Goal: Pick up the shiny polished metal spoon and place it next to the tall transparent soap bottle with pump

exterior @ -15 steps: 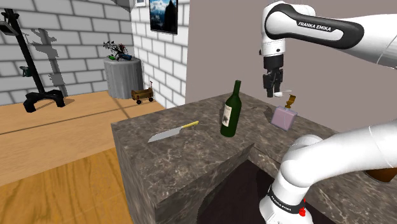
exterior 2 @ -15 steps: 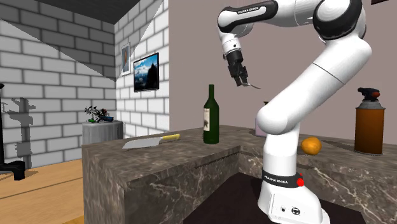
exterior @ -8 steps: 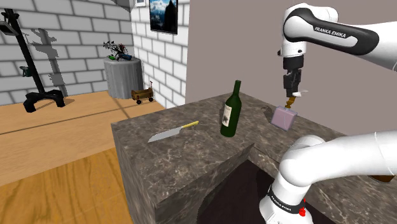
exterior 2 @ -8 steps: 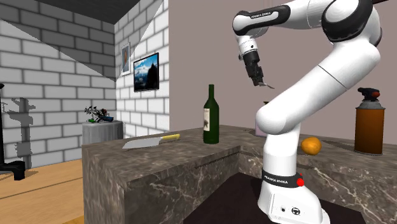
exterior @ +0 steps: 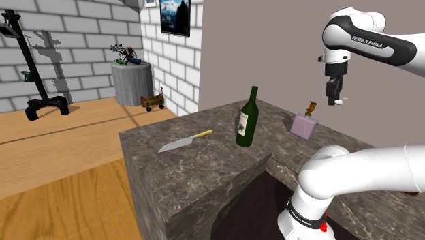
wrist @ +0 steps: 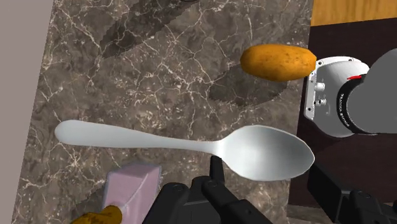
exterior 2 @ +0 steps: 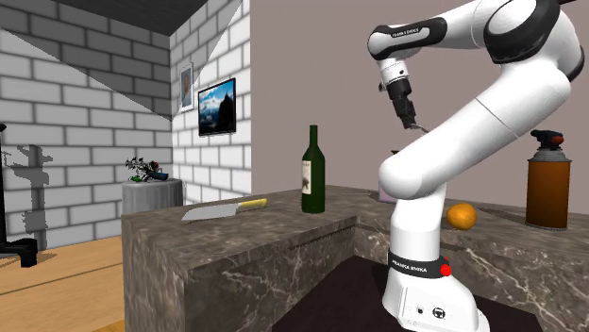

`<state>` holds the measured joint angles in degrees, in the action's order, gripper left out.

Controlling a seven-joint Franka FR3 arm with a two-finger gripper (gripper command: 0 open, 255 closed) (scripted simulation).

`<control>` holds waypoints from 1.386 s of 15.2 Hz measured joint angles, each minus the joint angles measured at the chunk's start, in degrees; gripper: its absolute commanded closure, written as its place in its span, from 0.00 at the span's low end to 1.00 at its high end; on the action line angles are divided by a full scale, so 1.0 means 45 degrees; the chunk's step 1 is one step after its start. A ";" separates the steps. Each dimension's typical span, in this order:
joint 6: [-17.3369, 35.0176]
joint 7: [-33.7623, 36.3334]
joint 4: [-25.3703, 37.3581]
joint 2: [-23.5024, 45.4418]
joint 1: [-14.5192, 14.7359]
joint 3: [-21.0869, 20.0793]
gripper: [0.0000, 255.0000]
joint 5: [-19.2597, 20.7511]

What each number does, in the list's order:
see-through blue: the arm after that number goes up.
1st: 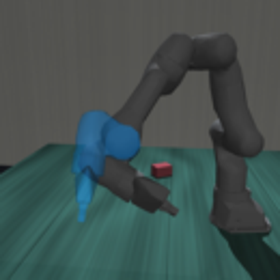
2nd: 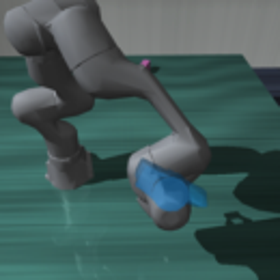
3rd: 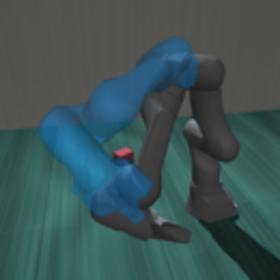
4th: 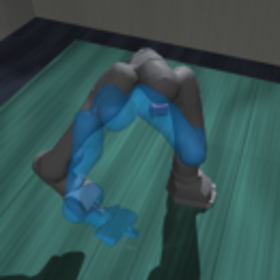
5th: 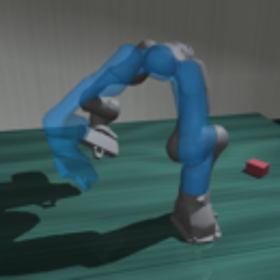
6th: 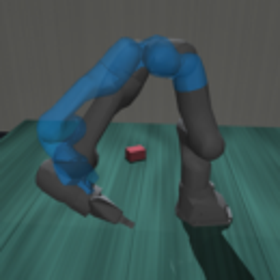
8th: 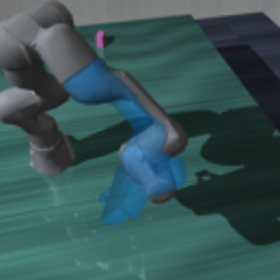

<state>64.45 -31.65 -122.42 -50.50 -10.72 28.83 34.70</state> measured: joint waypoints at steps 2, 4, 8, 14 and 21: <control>0.0012 -0.0603 0.0281 -0.0013 -0.0039 0.0482 1.00 0.0516; 0.0155 -0.1283 0.0476 -0.0083 -0.0088 0.1123 1.00 0.1140; 0.0457 -0.1798 0.0472 -0.0160 -0.0112 0.1761 1.00 0.1722; 0.1109 -0.1514 -0.0652 -0.0642 -0.0270 0.2090 1.00 0.2014; 0.1945 -0.1124 -0.1926 -0.1086 -0.0419 0.2562 1.00 0.2382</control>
<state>73.20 -36.70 -131.08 -55.39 -12.61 40.36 45.42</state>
